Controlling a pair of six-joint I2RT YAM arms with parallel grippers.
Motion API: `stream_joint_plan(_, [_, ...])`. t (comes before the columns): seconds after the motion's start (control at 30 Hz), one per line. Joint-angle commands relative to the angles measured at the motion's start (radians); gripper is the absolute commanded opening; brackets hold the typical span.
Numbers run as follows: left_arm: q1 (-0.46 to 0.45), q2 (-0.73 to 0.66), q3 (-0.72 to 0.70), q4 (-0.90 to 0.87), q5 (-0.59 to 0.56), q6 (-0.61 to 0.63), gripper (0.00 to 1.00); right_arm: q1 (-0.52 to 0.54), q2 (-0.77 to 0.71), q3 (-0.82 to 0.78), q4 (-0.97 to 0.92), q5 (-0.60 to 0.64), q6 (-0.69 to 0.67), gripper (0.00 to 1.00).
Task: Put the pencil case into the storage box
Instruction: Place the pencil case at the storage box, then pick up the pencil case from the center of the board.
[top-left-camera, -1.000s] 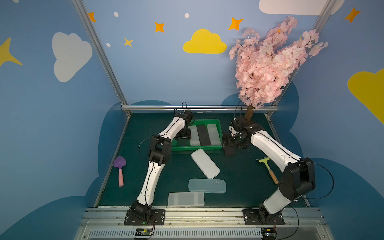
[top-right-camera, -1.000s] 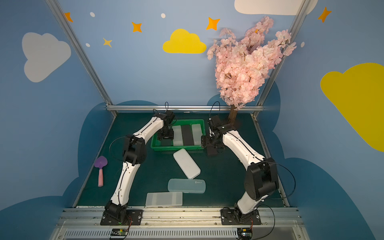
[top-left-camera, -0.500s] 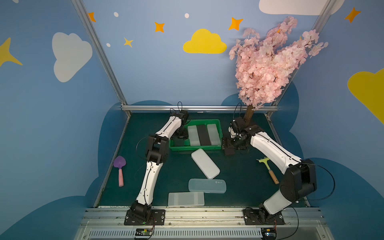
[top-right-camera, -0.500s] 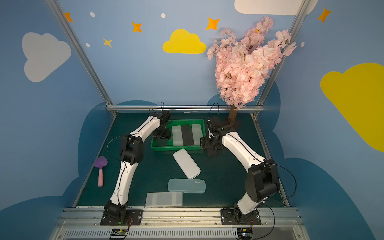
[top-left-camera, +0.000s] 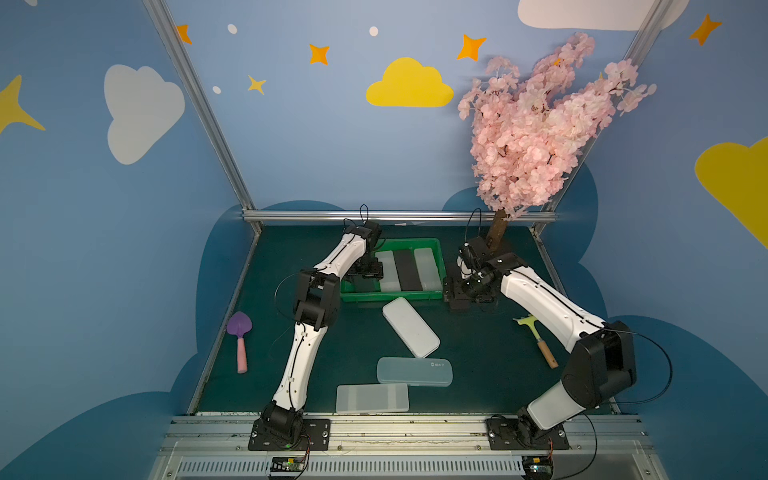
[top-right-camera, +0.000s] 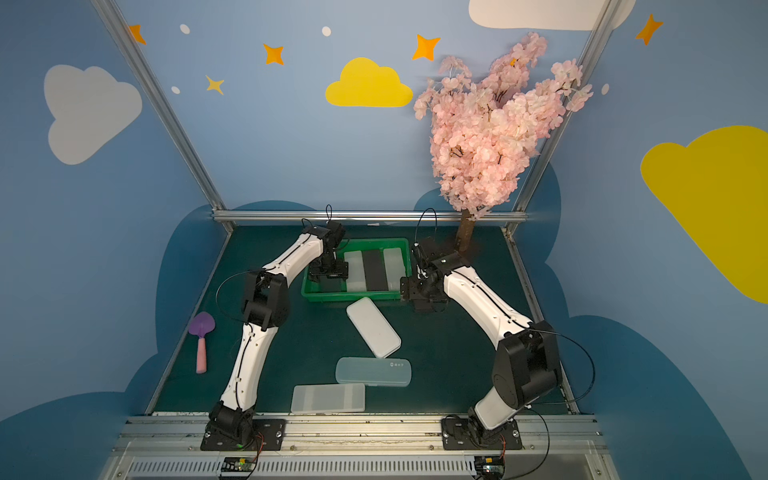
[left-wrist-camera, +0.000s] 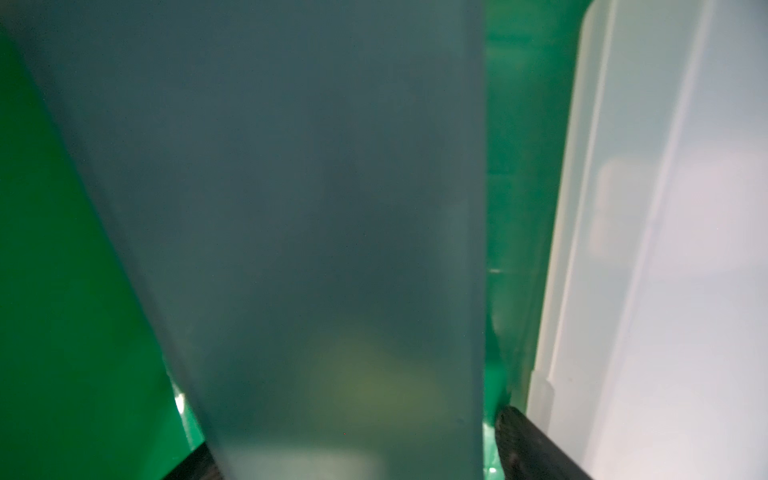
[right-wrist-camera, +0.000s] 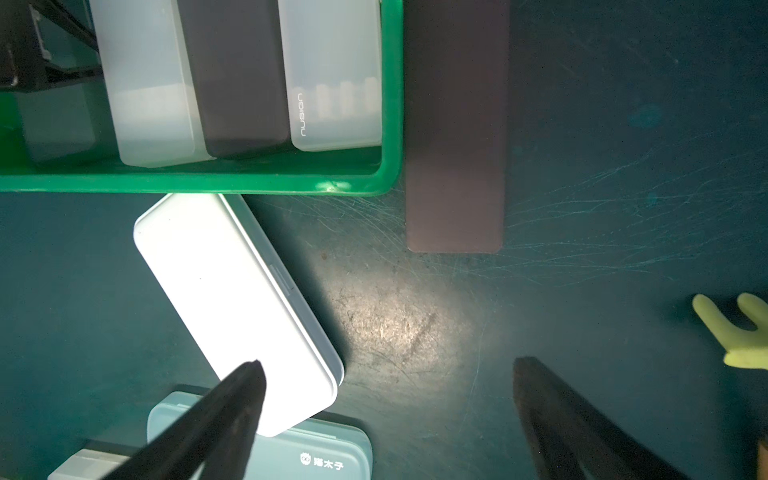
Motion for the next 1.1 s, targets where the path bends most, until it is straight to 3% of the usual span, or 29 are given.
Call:
stream_joint_plan(0.0, [0.001,-0.076,-0.019,-0.006,0.002,0.023,0.94,0.015,-0.038,-0.007,-0.028,0.028,0.011,0.98])
stream_joint_plan(0.47, [-0.002,-0.300,-0.102,-0.004,-0.021,0.055,1.00,0.092,-0.068,-0.050,-0.038,0.055,-0.050,0.99])
stream_joint_plan(0.83, [0.003,-0.676,-0.540,0.080,-0.009,0.061,0.99,0.222,-0.120,-0.151,0.009,0.070,-0.053,0.98])
stream_joint_plan(1.07, [0.005,-0.895,-0.834,0.115,0.060,0.010,1.00,0.294,-0.029,-0.144,0.113,-0.040,-0.153,0.99])
